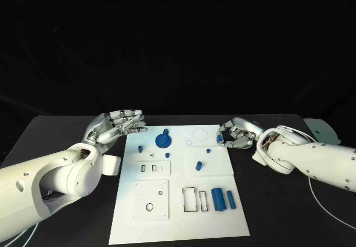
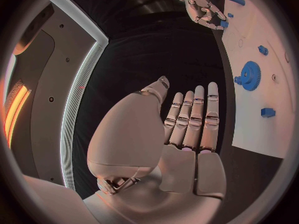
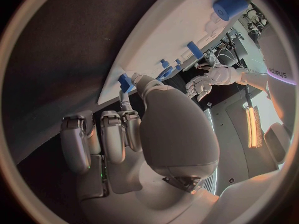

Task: Assemble the parts on the task board

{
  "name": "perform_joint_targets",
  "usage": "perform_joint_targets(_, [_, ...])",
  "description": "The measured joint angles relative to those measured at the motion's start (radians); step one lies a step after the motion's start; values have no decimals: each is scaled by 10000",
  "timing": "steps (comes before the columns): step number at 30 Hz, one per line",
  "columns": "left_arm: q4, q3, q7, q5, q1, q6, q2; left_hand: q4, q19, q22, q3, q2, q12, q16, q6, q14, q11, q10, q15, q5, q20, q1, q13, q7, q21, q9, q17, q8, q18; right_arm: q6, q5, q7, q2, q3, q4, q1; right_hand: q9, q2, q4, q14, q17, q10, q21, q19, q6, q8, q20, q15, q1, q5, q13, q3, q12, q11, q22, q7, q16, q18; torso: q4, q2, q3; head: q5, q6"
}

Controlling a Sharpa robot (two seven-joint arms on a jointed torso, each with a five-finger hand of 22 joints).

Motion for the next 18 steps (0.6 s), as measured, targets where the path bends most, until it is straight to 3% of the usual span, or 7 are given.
perform_joint_targets(18, [0,0,-5,0,0,1,-7,0,0,1,0,0,0,0,0,0,0,0,0,0,0,0,0,0,0,0,-2,0,0,56,-2,-109,141,1,-187,-48,42,74,-65,0,-1,0,0,0,273,119,0,0,74,0,-2,236,77,0,-2,-82,0,0,3,1,5,-1,-51])
